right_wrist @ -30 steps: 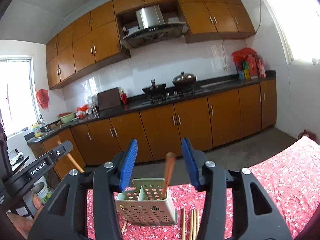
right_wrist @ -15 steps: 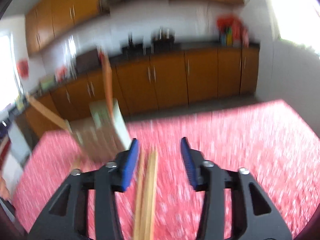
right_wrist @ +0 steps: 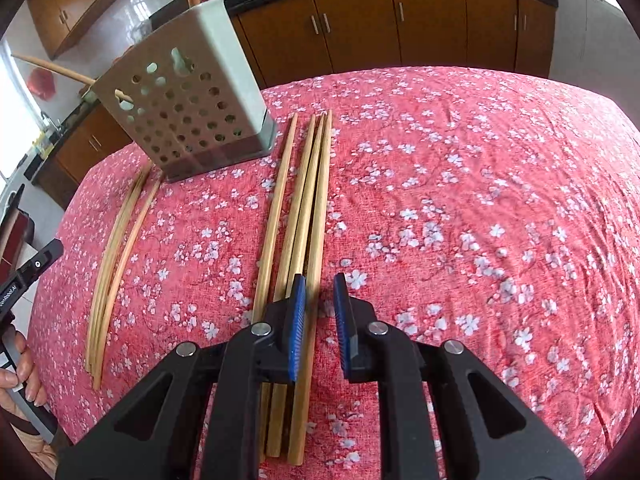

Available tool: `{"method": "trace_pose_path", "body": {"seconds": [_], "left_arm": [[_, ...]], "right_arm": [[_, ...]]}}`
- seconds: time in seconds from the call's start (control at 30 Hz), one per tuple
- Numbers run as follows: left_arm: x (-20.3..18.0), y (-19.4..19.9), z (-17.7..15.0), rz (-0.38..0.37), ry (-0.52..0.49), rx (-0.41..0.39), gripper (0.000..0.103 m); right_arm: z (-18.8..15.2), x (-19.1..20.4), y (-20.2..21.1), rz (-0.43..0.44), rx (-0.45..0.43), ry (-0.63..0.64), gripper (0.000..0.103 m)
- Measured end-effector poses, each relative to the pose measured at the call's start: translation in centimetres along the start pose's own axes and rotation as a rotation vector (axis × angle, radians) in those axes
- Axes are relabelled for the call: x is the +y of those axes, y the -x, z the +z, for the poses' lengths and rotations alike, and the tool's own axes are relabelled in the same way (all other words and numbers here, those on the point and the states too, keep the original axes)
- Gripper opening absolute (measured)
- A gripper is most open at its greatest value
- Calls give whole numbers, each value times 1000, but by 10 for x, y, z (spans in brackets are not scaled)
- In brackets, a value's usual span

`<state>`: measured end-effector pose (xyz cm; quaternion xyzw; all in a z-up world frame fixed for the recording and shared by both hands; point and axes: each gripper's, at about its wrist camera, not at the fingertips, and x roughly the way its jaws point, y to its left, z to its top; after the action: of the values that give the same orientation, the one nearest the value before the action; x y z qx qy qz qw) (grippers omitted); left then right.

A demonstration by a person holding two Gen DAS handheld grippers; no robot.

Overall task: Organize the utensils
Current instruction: 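Return to the table and close each tool on another chopstick, then lift both held chopsticks and carry them above the utensil holder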

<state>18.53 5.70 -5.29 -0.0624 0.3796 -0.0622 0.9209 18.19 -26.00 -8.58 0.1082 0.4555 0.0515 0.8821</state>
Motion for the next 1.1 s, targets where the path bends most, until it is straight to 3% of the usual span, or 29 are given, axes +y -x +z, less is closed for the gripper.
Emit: {"method": "trace_pose_path", "body": {"seconds": [0.1, 0.23, 0.37, 0.53, 0.87, 1.1], "left_arm": [[-3, -7, -4, -11, -1, 30, 43], [-7, -14, -8, -35, -1, 71, 42], [-12, -20, -13, -58, -20, 110, 35], [-20, -33, -21, -25, -54, 162, 22], [-25, -38, -22, 55, -103, 144, 10], [1, -45, -7, 117, -46, 134, 8]], "right_arm": [[0, 3, -3, -28, -6, 33, 8], [5, -2, -4, -113, -32, 30, 8], [6, -13, -3, -115, -39, -1, 8], [5, -9, -5, -131, -45, 20, 8], [-1, -9, 1, -131, -52, 38, 8], [-1, -14, 1, -163, -80, 64, 8]]}}
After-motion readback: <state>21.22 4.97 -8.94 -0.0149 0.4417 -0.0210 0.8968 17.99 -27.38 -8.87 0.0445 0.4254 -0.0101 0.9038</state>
